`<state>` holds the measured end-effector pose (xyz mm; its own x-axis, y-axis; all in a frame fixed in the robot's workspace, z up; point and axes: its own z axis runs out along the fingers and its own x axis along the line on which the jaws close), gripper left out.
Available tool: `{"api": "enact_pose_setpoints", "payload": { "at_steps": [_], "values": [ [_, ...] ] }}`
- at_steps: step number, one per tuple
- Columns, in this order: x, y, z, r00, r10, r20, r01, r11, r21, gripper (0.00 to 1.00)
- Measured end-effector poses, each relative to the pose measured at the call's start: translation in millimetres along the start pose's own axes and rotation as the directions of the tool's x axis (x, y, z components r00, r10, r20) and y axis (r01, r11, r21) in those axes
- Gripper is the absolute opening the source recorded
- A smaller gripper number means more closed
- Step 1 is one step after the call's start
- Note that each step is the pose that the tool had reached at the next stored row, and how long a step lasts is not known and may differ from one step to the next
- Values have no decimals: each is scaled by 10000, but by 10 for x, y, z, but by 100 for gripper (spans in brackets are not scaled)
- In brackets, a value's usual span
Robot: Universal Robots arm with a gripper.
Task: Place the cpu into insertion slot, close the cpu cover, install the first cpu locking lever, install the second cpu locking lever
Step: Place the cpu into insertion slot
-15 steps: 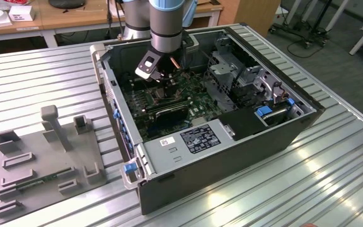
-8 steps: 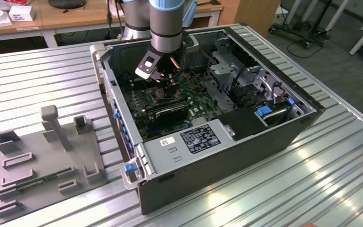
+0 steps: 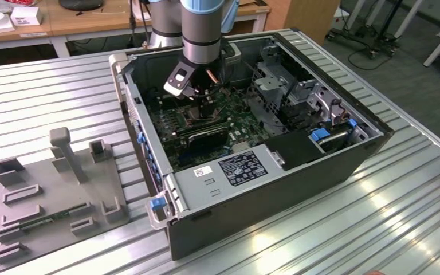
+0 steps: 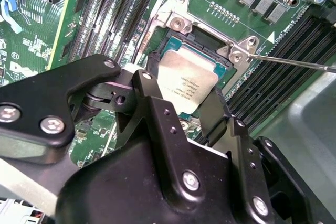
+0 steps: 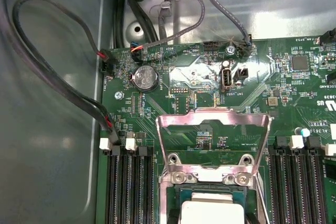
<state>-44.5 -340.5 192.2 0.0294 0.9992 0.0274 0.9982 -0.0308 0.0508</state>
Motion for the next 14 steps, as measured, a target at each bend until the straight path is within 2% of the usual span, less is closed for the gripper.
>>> {"api": "enact_pose_setpoints", "payload": {
  "at_steps": [14],
  "values": [
    [0,-17,3,10000,-1,-8,1,10000,-10,54]
  ]
}}
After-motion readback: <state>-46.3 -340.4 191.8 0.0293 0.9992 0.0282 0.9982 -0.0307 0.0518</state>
